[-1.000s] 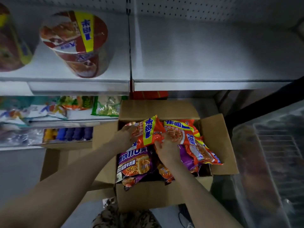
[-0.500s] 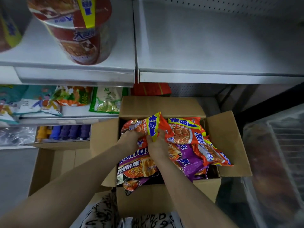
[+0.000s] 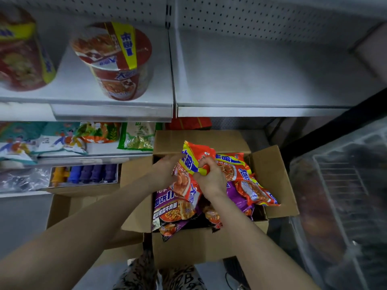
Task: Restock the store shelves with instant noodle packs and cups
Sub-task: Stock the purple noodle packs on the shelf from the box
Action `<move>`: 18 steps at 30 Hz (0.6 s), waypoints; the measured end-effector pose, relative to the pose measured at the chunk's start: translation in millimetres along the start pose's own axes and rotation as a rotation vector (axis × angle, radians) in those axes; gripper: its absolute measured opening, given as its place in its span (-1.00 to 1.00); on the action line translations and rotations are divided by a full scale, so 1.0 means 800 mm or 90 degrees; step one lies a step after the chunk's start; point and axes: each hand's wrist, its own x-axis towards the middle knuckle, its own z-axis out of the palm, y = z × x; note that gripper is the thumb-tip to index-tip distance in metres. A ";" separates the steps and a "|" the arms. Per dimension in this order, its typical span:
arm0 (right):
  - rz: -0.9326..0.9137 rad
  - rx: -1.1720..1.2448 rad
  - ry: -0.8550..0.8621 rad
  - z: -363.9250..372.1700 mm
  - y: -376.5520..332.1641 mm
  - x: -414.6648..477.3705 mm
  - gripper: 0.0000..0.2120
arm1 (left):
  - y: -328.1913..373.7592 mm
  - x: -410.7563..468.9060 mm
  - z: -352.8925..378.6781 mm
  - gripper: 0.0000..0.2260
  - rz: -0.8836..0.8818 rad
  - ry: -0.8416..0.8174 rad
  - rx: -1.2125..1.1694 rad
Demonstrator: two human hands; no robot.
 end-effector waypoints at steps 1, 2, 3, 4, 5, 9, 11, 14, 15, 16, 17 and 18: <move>-0.044 -0.013 -0.006 -0.013 -0.006 -0.005 -0.75 | 0.006 -0.003 -0.008 -0.24 0.023 0.023 0.013; -0.085 -0.022 -0.015 -0.027 -0.011 -0.011 -0.73 | 0.012 -0.006 -0.016 -0.19 0.048 0.041 0.030; -0.120 -0.031 -0.028 -0.041 -0.017 -0.017 -0.71 | 0.018 -0.008 -0.023 -0.14 0.070 0.049 0.044; -0.143 -0.038 -0.049 -0.055 -0.024 -0.023 -0.69 | 0.024 -0.009 -0.030 -0.09 0.091 0.049 0.053; -0.156 -0.040 -0.080 -0.068 -0.029 -0.029 -0.67 | 0.030 -0.010 -0.036 -0.05 0.105 0.043 0.057; -0.203 -0.035 -0.153 -0.102 -0.040 -0.042 -0.64 | 0.050 -0.017 -0.055 0.08 0.115 0.044 0.054; -0.225 -0.032 -0.160 -0.109 -0.038 -0.045 -0.62 | 0.055 -0.019 -0.059 0.03 0.099 0.041 0.030; -0.243 -0.009 -0.166 -0.109 -0.025 -0.039 -0.55 | 0.057 -0.019 -0.056 -0.18 0.034 0.000 0.002; -0.242 0.013 -0.172 -0.108 -0.020 -0.036 -0.52 | 0.057 -0.019 -0.053 -0.25 0.008 -0.022 -0.008; -0.235 0.043 -0.182 -0.107 -0.014 -0.030 -0.49 | 0.056 -0.020 -0.050 -0.32 -0.015 -0.041 -0.025; -0.223 0.074 -0.193 -0.106 -0.008 -0.023 -0.45 | 0.055 -0.020 -0.046 -0.37 -0.033 -0.054 -0.046; -0.204 0.088 -0.192 -0.105 -0.001 -0.013 -0.41 | 0.053 -0.020 -0.042 -0.41 -0.049 -0.057 -0.068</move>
